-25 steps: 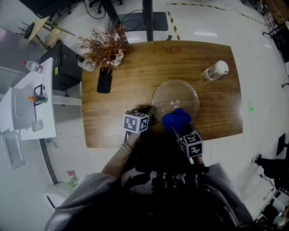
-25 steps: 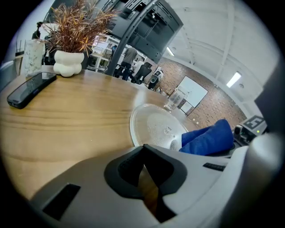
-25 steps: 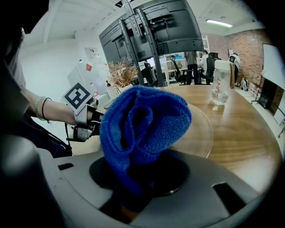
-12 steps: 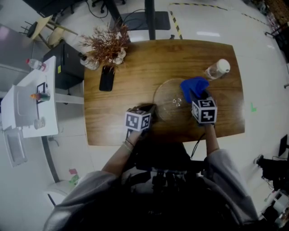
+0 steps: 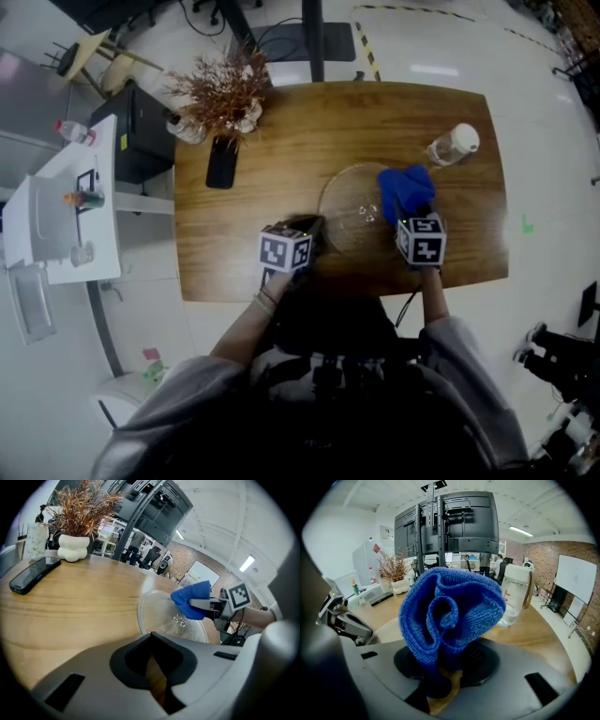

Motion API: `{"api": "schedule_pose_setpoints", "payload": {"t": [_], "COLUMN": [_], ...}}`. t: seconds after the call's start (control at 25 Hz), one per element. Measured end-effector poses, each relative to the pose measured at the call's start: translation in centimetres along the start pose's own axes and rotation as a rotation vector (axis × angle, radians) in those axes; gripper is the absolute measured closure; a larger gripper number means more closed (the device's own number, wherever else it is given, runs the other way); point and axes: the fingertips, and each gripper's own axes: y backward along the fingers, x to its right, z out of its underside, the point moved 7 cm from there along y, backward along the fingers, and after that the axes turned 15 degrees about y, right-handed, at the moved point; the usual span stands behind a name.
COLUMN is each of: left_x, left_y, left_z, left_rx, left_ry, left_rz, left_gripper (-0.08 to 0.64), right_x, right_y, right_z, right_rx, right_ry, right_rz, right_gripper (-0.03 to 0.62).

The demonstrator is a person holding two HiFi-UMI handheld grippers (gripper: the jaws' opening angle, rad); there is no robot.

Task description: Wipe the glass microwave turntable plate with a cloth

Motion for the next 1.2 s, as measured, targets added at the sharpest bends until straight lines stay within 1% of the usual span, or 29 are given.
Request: {"api": "schedule_pose_setpoints", "payload": {"t": [0.2, 0.48, 0.6, 0.72, 0.84, 1.04, 1.12, 1.2], "left_x": [0.0, -0.1, -0.1, 0.0, 0.0, 0.1, 0.2, 0.2], "left_y": [0.1, 0.1, 0.1, 0.1, 0.0, 0.0, 0.0, 0.0], "left_z": [0.0, -0.1, -0.2, -0.1, 0.0, 0.2, 0.2, 0.3], "left_rx": [-0.004, -0.008, -0.009, -0.011, -0.016, -0.013, -0.012, -0.009], "left_ry": [0.011, 0.018, 0.022, 0.021, 0.007, -0.023, -0.033, -0.038], "left_rz": [0.01, 0.021, 0.021, 0.021, 0.017, 0.008, 0.006, 0.002], "left_gripper": [0.565, 0.565, 0.565, 0.565, 0.565, 0.565, 0.565, 0.565], "right_x": [-3.4, -8.2, -9.4, -9.1, -6.9, -0.4, 1.8, 3.1], "right_y": [3.9, 8.8, 9.4, 9.5, 9.0, 6.0, 4.7, 3.5], "right_z": [3.6, 7.3, 8.0, 7.4, 5.5, 3.0, 1.9, 1.6], "right_rx": [-0.032, -0.088, -0.099, -0.101, -0.06, -0.024, -0.016, -0.027], "right_ry": [-0.013, -0.079, -0.07, -0.037, -0.049, 0.014, 0.023, 0.023], "right_rz": [-0.062, -0.15, -0.176, -0.173, -0.14, 0.011, 0.052, 0.075], "right_gripper": [0.442, 0.44, 0.442, 0.44, 0.442, 0.442, 0.442, 0.442]}}
